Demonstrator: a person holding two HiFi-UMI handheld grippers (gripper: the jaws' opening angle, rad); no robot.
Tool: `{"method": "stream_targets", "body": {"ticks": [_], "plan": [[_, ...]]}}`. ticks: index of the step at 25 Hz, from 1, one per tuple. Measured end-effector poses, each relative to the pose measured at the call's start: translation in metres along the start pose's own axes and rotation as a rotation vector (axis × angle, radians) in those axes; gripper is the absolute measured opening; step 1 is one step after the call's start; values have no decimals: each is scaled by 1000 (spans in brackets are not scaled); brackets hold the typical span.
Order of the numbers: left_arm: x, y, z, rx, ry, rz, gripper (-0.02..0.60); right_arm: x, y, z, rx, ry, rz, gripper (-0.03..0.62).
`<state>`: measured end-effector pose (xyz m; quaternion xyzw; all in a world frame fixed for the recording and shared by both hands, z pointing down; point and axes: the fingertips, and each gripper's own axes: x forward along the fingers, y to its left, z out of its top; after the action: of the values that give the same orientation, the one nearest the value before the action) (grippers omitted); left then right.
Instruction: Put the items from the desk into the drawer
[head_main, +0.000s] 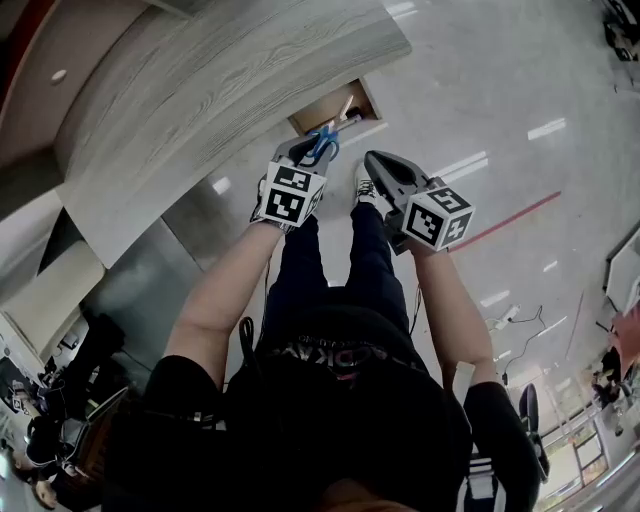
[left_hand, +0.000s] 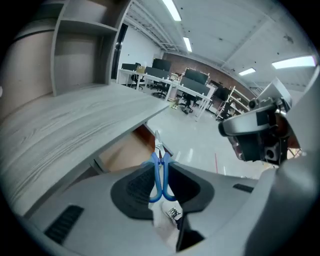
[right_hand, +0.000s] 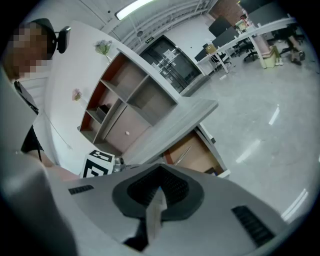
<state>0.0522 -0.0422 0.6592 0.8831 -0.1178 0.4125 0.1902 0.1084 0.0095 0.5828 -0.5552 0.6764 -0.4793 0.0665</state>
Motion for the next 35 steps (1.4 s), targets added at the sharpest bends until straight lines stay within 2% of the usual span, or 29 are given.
{"method": "stream_targets", "body": {"ticks": [7, 13, 23, 28, 35], "plan": [[34, 19, -4, 16, 22, 78, 95, -4, -20, -20, 33, 53, 16, 11], [50, 31, -1, 34, 37, 113, 95, -2, -32, -27, 47, 69, 24, 11], [69, 41, -5, 21, 72, 133, 95, 1, -52, -19, 60, 63, 8, 11], [73, 36, -6, 52, 89, 146, 97, -3, -53, -21, 63, 63, 2, 11], [77, 32, -13, 48, 118, 145, 98, 0, -50, -25, 59, 70, 8, 11]]}}
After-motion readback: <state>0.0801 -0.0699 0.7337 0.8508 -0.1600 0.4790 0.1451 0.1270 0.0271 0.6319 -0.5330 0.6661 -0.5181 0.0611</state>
